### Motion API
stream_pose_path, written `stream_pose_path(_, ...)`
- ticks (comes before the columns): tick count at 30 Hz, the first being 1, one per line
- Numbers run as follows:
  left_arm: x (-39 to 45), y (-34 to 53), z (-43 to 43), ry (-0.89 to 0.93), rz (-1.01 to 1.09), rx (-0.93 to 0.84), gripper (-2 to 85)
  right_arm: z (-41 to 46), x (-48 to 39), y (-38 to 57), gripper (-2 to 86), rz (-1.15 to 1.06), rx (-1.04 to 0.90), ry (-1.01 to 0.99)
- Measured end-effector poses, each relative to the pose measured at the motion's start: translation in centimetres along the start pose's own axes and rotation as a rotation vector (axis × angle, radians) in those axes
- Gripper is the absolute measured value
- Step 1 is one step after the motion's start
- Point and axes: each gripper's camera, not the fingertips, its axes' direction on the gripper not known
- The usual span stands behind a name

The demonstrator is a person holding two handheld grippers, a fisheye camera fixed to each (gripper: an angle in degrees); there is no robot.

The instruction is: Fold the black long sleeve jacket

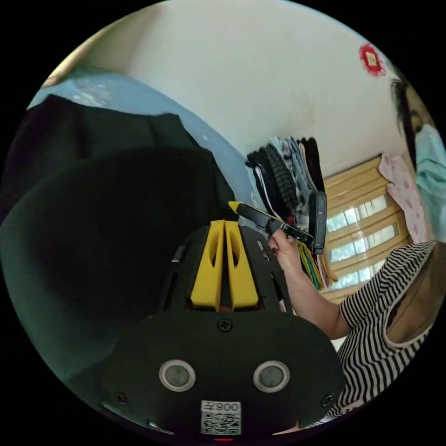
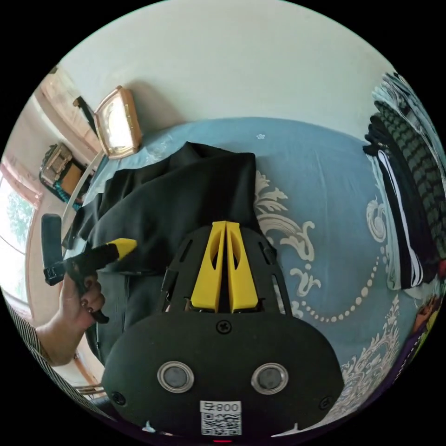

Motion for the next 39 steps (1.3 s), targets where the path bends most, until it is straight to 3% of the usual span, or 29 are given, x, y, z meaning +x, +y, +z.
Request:
stream_pose_path(4,-4.5,6.8,-11.5,-0.158,-0.213,0.238,0.1,-3.2,-5.3,-2.4,0.0,-0.146,0.022,-0.116)
stream_pose_path(8,-8.8,11.3,-16.6,-0.408,-0.343,0.24,0.1,-2.2,-12.7,-5.7,0.0,-0.344,-0.07,-0.249)
stream_pose_path(12,-12.4,14.3,-18.9,-0.327,-0.371,0.228,0.3,0.4,-16.9,-8.2,0.0,-0.397,-0.214,-0.195)
stream_pose_path(18,-13.4,20.4,-26.4,-0.262,-0.37,0.431,1.2,-5.8,-21.6,-11.1,0.0,-0.444,-0.067,-0.171)
stream_pose_path(23,-17.0,26.3,-33.5,-0.274,-0.482,0.578,5.5,-5.5,-30.6,-13.1,0.1,-0.58,-0.167,-0.442)
stream_pose_path(31,-24.2,34.1,-49.3,-0.506,-0.698,0.803,9.3,0.4,-39.8,-15.0,0.2,-0.715,-0.374,-0.398)
stream_pose_path(35,-27.9,36.6,-54.3,-0.532,-0.785,0.838,10.1,0.4,-39.8,-16.9,0.2,-0.676,-0.365,-0.437)
stream_pose_path(39,-32.3,38.2,-56.5,-0.446,-0.834,0.783,6.8,0.7,-40.2,-18.3,0.2,-0.667,-0.361,-0.443)
